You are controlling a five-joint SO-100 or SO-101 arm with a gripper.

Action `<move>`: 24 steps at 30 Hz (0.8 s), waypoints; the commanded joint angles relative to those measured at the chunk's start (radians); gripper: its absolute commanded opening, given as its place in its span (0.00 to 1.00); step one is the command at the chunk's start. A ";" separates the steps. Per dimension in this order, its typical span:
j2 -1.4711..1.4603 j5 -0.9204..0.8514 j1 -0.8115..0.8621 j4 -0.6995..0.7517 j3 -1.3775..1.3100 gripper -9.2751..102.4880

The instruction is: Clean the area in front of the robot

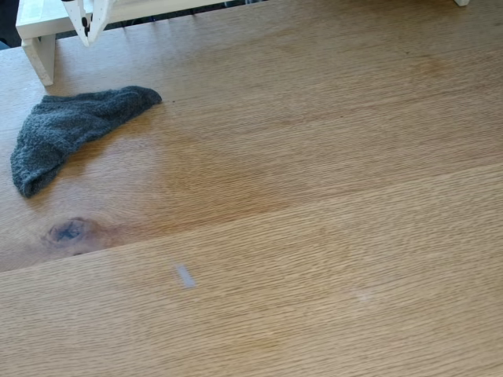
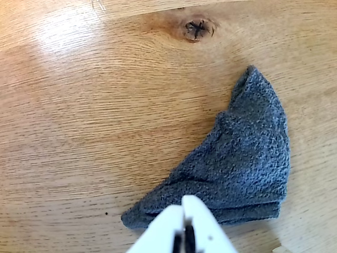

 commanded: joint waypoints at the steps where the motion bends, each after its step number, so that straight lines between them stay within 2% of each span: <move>1: -0.500 -0.272 -0.414 -0.196 -0.063 0.12; 9: -0.500 -0.259 -0.403 -0.202 -0.063 0.12; 13: -0.546 -0.215 -0.311 -0.325 -0.101 0.20; 20: -0.859 -0.152 -0.198 -0.453 -0.460 0.27; 24: -1.051 -0.114 -0.034 -0.514 -0.715 0.30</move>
